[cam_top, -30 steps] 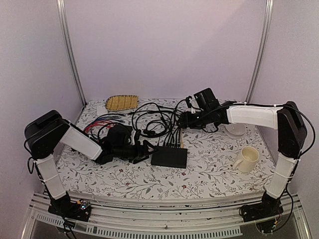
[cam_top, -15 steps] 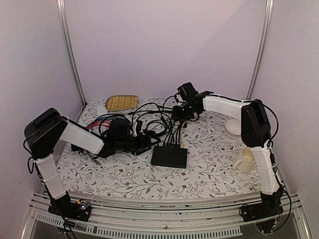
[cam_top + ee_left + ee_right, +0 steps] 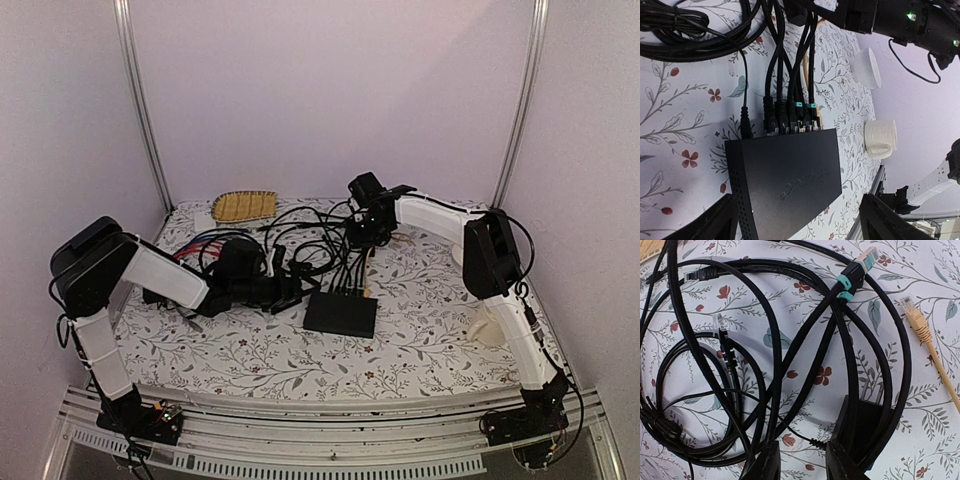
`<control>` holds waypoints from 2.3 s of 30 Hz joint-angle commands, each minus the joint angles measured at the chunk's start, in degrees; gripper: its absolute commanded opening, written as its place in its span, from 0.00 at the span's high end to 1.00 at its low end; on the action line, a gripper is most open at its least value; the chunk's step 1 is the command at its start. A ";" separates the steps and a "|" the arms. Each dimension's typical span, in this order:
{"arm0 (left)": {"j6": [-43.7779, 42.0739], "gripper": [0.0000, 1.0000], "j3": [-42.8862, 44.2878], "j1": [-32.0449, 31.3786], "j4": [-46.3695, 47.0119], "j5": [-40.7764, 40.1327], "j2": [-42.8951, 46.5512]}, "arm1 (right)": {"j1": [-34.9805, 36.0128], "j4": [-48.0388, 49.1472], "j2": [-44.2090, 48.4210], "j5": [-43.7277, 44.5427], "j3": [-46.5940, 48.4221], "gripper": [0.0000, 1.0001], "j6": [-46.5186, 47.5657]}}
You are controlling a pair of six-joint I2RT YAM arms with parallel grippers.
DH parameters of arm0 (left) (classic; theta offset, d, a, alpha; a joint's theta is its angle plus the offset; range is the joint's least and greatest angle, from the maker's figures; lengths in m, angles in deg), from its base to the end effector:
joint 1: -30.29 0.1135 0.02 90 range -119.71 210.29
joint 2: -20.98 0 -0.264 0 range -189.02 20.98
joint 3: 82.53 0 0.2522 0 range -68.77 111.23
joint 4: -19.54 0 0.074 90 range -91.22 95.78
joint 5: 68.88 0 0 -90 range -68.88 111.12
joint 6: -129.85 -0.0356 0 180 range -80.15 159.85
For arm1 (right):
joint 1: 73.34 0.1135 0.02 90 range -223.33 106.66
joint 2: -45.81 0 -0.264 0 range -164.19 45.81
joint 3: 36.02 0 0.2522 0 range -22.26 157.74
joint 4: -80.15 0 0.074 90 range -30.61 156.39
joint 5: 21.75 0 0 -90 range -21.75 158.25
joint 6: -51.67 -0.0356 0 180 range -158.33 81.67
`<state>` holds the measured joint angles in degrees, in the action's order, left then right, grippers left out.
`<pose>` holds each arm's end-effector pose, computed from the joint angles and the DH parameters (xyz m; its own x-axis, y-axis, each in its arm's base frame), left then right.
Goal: Pull the plug from the switch port
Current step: Move the switch port to the center of the board, then pick up the connector from the switch port.
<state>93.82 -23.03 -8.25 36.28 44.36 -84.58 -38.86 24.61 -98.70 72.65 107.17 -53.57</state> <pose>0.2719 -0.2346 0.1340 -0.9059 -0.2284 -0.3566 0.1853 0.5434 -0.8188 0.4524 0.3074 0.1693 -0.8052 -0.2351 -0.5443 -0.3298 0.9405 0.0817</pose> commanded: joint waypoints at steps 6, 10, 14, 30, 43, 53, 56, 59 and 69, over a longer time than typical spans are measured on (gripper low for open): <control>-1.49 0.14 1.11 1.27 0.06 2.52 -2.17 | -0.81 -4.12 -0.97 10.48 1.54 0.67 3.95; -1.51 0.14 1.27 1.29 0.58 3.09 -2.71 | -1.51 -5.24 -1.16 10.35 1.54 0.66 4.39; -1.42 0.14 1.16 1.29 1.17 3.39 -2.96 | -2.36 -6.65 -1.52 10.26 1.32 0.64 4.10; -0.85 0.14 0.55 1.37 1.86 2.49 -2.98 | -0.54 -2.88 4.35 9.55 1.16 0.54 7.22; 1.13 0.15 1.90 4.81 1.18 -2.69 -0.68 | 4.37 1.65 3.95 4.13 1.27 0.45 8.92; 2.27 0.16 6.43 8.10 -2.15 -8.35 0.27 | 7.47 5.61 2.59 -1.82 1.55 0.46 9.85; 3.15 0.16 6.09 8.55 -2.11 -9.56 0.70 | 7.67 6.08 1.69 -5.31 1.79 0.48 9.45; 4.03 0.17 6.03 8.90 -1.99 -10.01 0.24 | 8.30 7.14 0.98 -9.12 1.81 0.49 9.90; 6.98 0.17 3.24 9.55 -0.43 -12.00 1.91 | 8.81 8.58 -2.18 -13.51 2.33 0.51 10.77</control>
<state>99.44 -18.11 0.36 35.10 33.85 -85.35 -30.27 31.80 -98.54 62.64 107.89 -43.37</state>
